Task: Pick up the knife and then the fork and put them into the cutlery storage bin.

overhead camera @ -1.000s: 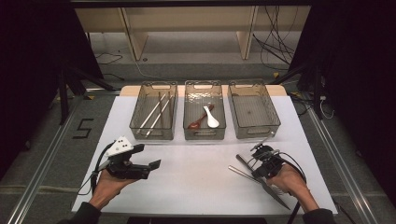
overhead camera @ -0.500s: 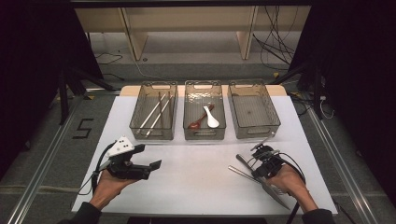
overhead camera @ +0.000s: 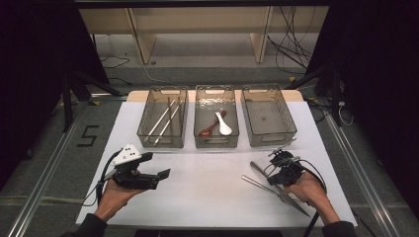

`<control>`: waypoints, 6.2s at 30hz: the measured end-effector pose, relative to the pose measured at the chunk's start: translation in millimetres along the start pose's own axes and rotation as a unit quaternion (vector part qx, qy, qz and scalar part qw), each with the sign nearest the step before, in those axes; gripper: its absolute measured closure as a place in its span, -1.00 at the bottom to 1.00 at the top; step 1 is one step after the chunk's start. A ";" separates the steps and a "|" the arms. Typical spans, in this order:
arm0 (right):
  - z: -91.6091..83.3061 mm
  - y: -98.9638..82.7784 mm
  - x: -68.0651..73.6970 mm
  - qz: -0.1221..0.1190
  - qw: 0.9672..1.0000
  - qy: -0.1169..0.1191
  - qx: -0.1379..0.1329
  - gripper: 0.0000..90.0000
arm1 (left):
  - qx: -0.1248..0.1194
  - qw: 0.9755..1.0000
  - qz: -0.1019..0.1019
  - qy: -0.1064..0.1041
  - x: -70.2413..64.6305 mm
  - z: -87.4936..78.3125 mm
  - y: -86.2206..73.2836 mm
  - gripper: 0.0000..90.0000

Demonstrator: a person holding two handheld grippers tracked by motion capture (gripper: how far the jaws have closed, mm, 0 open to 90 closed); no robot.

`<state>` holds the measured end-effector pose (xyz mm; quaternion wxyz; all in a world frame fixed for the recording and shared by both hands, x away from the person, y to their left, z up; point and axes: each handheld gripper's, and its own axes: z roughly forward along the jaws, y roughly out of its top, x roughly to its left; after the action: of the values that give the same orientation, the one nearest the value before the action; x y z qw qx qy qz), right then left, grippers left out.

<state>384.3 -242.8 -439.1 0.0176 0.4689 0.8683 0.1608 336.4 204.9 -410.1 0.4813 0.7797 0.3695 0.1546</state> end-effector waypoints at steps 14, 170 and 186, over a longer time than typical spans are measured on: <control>-27.6 12.5 -7.9 0.008 0.998 0.005 -0.057 0.86 | -0.003 1.000 -0.010 0.002 3.4 -0.2 -0.6 -0.74; -47.9 32.4 7.9 -0.047 0.993 0.024 -0.106 -0.29 | -0.017 1.000 -0.015 -0.012 2.5 -3.3 1.5 -0.75; -22.7 12.2 11.1 -0.062 0.997 0.010 -0.037 -0.23 | -0.018 1.000 -0.009 -0.014 1.2 -3.8 1.7 -0.75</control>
<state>383.8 -233.4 -412.7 0.0363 0.4118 0.8892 0.1958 335.7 207.8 -406.9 0.5018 0.7693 0.3674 0.1461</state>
